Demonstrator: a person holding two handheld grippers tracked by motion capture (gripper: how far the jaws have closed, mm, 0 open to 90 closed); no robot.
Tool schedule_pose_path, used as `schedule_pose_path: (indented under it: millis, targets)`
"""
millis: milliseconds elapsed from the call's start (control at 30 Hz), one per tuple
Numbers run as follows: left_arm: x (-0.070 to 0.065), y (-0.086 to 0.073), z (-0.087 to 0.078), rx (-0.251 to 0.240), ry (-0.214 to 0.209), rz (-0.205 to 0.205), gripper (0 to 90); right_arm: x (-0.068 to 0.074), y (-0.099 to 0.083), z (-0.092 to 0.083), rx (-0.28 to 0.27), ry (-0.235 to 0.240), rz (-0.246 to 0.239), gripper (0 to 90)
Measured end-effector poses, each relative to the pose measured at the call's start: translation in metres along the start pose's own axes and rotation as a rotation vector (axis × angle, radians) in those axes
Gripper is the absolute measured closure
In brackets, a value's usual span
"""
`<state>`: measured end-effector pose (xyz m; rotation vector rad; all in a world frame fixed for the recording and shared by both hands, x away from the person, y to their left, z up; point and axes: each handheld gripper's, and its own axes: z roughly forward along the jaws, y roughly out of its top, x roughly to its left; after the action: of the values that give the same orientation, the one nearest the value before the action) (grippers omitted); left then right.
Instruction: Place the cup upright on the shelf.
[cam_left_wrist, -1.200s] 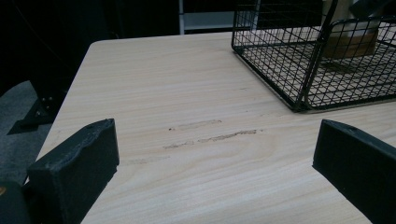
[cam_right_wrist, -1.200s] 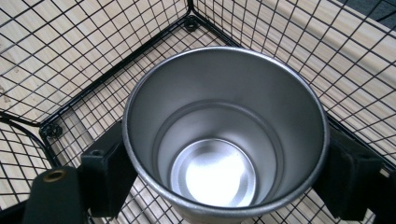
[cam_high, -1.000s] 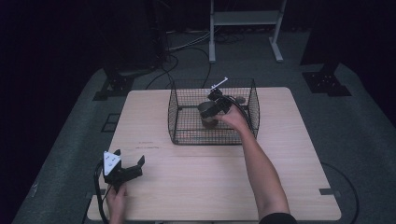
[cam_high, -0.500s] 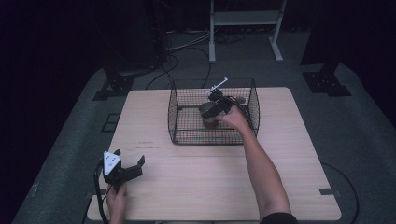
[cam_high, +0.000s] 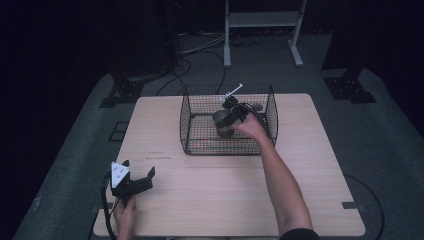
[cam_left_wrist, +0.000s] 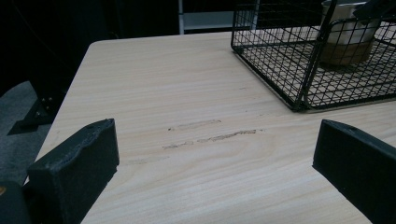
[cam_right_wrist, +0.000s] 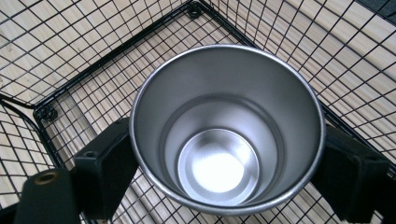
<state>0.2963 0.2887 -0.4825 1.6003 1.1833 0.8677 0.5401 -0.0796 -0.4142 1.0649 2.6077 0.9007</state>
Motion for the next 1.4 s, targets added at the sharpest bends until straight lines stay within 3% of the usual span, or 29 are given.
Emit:
schedule_pose_path:
  millis: [700,933,1167,1400]
  targets:
    - [0.000,0.000,0.000,0.005,0.003,0.007,0.0,0.002,-0.001,-0.005,0.006,0.006,-0.010,12.7]
    - [0.000,0.000,0.001,0.006,0.003,0.007,0.0,0.003,0.001,-0.008,-0.018,0.021,-0.004,9.7]
    - [0.000,0.000,0.001,0.008,0.001,0.006,0.0,-0.004,0.000,-0.022,-0.083,0.039,0.038,7.8]
    - [0.000,0.001,0.001,0.013,0.000,0.012,0.0,-0.004,0.001,-0.035,-0.111,0.013,0.037,7.8]
